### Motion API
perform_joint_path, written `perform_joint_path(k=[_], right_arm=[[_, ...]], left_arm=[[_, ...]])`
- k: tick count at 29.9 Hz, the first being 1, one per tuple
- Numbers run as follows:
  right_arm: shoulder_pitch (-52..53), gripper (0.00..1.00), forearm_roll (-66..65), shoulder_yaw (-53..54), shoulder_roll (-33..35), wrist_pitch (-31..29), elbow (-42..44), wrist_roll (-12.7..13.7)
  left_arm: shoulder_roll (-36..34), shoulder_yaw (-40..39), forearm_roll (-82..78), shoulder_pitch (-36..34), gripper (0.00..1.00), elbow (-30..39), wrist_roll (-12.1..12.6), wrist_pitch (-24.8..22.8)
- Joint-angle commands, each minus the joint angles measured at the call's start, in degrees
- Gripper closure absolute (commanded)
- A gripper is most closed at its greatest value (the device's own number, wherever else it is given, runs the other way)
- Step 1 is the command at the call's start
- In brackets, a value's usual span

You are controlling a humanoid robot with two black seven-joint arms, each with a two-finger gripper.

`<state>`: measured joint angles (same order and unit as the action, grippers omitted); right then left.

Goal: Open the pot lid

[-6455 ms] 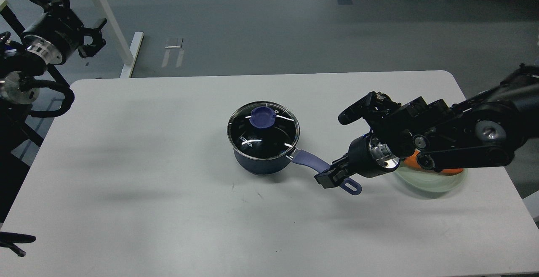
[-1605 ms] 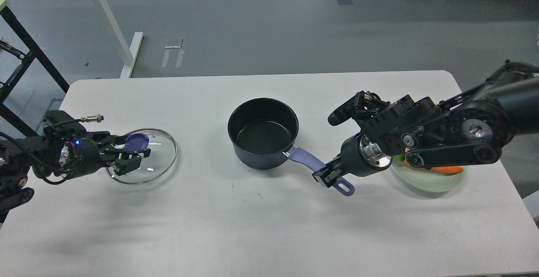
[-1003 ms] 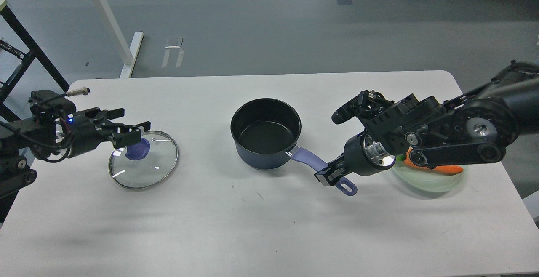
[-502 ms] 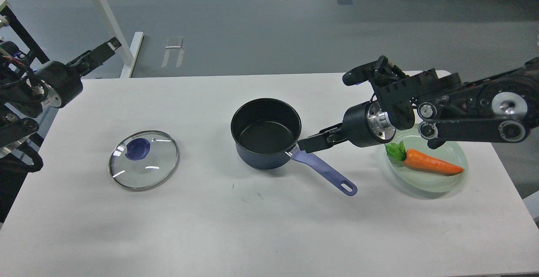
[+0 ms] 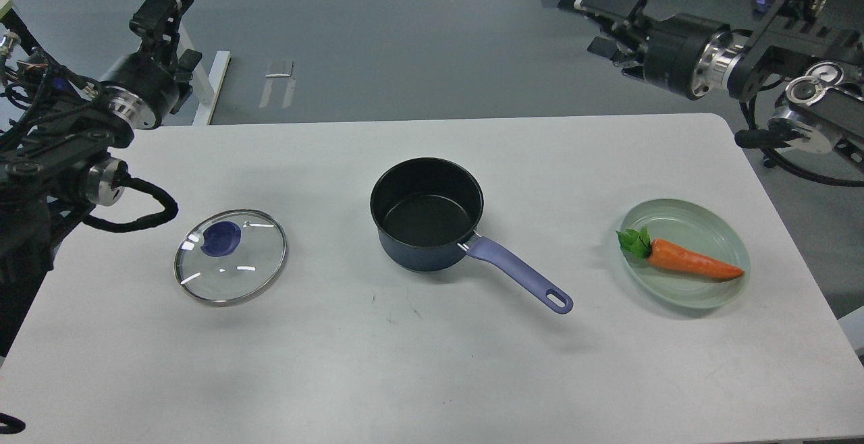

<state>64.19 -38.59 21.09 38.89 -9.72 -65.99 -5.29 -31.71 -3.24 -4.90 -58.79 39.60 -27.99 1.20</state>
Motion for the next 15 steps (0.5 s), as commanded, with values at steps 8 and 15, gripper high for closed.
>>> perform_joint_path(k=[8,15], right_arm=[[-10.41,0.00,16.15,23.82,-17.26,1.81,18.78,-0.15],[-10.58,0.00,33.21,27.07,-19.99,3.92,22.48,-0.07]], left_arm=[[6.22,-4.49,8.32,0.61,0.01,-1.72,-0.01,-0.24],[6.31,-4.76,9.46,0.70,0.01,-2.25,-0.01,-3.22]])
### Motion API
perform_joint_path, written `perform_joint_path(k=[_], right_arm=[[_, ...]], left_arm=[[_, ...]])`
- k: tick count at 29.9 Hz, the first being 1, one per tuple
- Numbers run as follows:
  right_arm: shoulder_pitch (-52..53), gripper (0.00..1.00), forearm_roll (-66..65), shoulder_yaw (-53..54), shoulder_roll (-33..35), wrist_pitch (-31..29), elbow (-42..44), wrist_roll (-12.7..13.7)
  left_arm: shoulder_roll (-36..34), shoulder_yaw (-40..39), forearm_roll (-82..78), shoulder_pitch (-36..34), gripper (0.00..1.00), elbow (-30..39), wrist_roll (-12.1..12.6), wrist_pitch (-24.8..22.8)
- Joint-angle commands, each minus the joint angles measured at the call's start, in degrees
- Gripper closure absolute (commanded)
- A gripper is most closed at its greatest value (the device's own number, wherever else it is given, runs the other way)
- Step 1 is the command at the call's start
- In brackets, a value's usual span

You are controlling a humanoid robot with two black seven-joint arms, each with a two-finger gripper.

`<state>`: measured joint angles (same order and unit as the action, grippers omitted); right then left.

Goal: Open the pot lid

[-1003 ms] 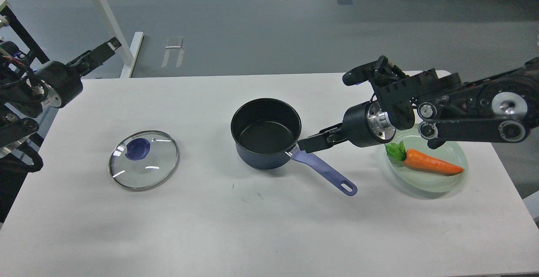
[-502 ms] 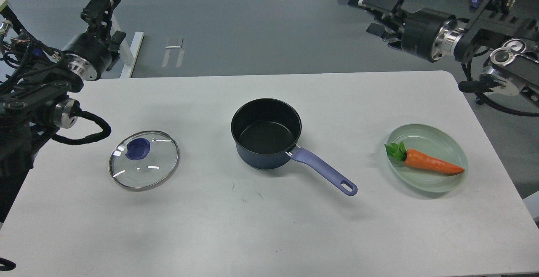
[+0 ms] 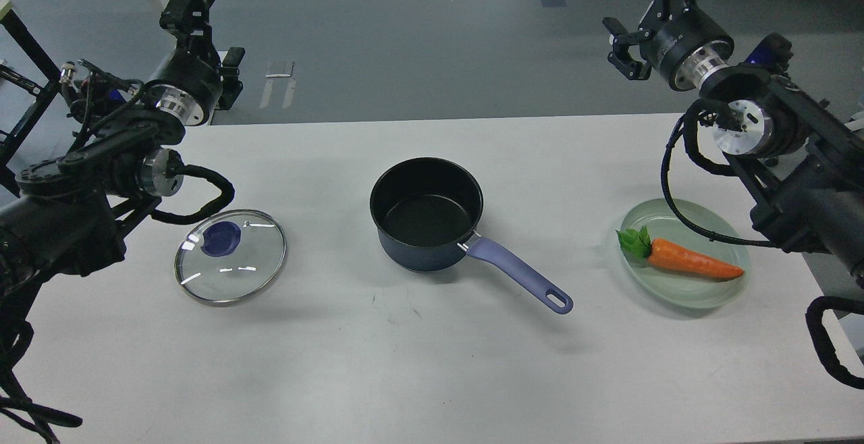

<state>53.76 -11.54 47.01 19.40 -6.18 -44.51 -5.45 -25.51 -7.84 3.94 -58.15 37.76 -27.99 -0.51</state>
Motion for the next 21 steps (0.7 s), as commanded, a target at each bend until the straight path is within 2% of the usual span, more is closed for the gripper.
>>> perform_joint_path(k=[1,8,18,21], right_arm=[[-0.15,0.00,8.01,1.24,-0.50,0.37,1.26,0.09],[-0.50,0.00,17.07,1.76,-0.94,0.64,1.35,0.09],[-0.85,0.00,20.86,7.91,-3.84,-0.50,5.92,0.79],[-2.34,0.00,21.30,8.09,-3.84,-1.64,5.83,0.71]], left_arm=[[0.20,-0.33,1.58,-0.03,0.01,-0.67,-0.01,-1.68],[1.78,-2.08,10.19,0.06,0.01,-4.18,-0.01,-3.53],[2.05,-7.80,11.70,1.20,0.01,-3.39,0.31,-5.64],[2.05,-8.15,12.40,2.07,0.01,-2.17,0.22,-8.09]])
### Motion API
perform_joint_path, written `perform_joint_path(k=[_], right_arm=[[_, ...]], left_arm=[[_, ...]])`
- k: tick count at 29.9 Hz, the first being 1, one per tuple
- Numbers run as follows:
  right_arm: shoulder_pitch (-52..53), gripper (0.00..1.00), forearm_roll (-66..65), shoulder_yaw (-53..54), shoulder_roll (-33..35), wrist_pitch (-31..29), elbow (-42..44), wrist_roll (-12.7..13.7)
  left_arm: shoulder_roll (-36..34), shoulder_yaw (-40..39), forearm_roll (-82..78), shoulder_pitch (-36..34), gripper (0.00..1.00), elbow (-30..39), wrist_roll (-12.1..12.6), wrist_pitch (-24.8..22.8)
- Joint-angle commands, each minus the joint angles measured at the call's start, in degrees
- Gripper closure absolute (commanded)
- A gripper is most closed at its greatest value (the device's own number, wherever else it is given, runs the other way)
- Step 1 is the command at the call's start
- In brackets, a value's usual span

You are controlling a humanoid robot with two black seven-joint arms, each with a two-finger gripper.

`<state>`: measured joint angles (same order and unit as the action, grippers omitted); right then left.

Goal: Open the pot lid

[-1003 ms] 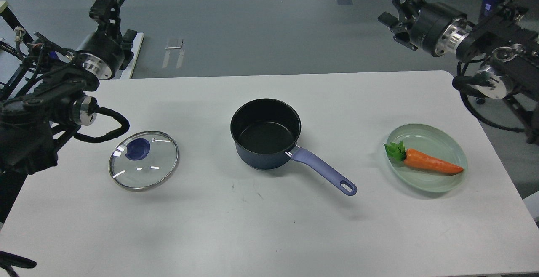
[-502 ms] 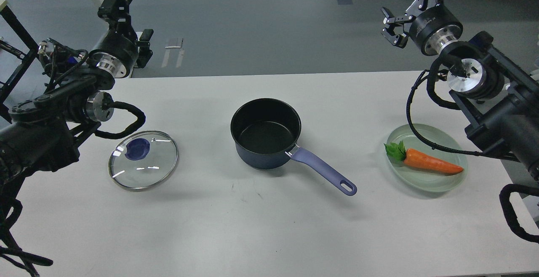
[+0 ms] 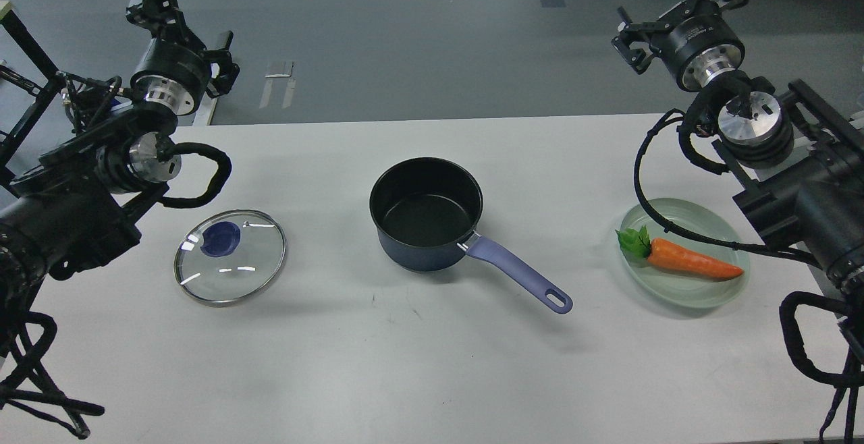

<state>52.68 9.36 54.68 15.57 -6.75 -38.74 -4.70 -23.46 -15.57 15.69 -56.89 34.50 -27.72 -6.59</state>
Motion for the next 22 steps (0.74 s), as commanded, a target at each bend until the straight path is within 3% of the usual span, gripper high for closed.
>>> perform_joint_path(k=[1,9,22], right_arm=[[-1.96,0.00,0.57,0.69,0.07,-1.86,-0.02,-0.05],[-4.25,0.00,0.74,2.71,-0.02,-3.36,-0.37,-0.05],[-4.25,0.00,0.66,1.92,0.33,-5.99,-0.81,-0.58]], left_arm=[[-0.10,-0.78,1.18,1.51,0.01,2.05,-0.05,-3.07],[-2.12,-2.18,1.45,5.83,0.00,5.32,0.03,-6.94],[-4.05,-2.27,1.36,6.00,0.00,5.49,0.03,-6.50]])
